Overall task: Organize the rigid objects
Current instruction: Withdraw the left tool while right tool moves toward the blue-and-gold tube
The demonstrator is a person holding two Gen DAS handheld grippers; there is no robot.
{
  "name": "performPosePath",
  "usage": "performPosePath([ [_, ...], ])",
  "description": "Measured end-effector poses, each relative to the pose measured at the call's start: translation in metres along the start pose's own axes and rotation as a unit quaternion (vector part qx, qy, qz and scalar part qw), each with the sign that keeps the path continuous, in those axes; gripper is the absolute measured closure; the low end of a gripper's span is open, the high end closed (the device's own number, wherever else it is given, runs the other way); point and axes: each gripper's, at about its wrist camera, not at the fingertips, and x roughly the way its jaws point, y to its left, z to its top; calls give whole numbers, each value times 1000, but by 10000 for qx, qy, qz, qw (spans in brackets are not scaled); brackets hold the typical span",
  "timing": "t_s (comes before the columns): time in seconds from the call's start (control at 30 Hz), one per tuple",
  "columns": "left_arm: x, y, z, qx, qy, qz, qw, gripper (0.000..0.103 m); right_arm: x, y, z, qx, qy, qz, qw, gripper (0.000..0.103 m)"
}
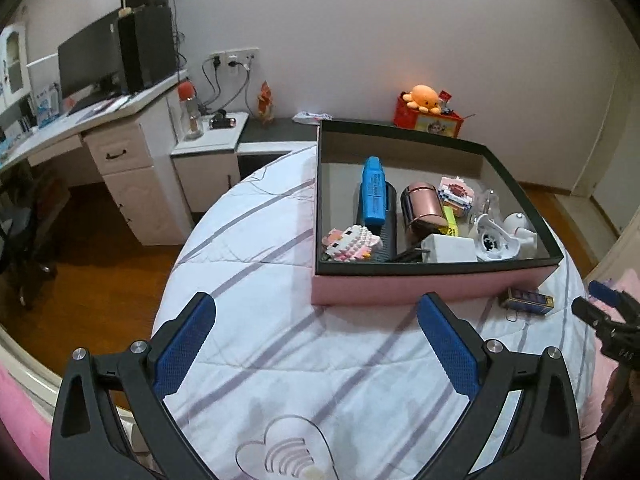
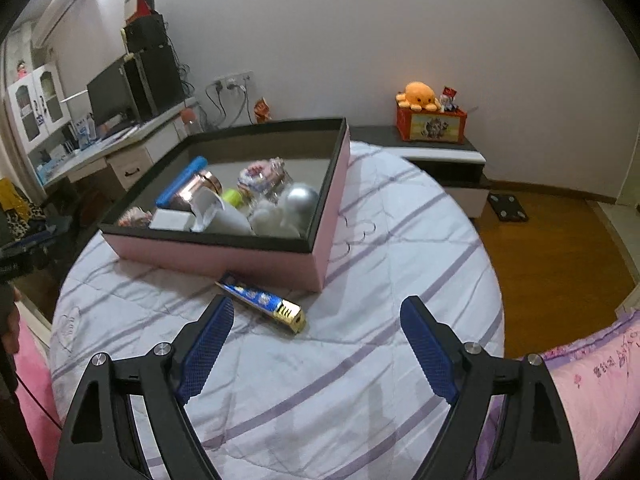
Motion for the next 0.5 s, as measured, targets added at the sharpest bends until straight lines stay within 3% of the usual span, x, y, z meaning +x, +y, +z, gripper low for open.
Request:
performPosePath([
  [0.2, 16, -1, 8, 395, 127, -344, 9985, 1, 18, 15, -3, -51, 205, -235, 9995, 16],
  [0.3, 26, -7, 11, 657, 239, -310, 9971, 1, 27, 28, 0, -190, 270, -307, 9990, 16],
  [0.5, 31, -9, 24, 692, 126, -560, 9960, 1, 48, 42, 3, -553, 542, -554, 9955, 16],
])
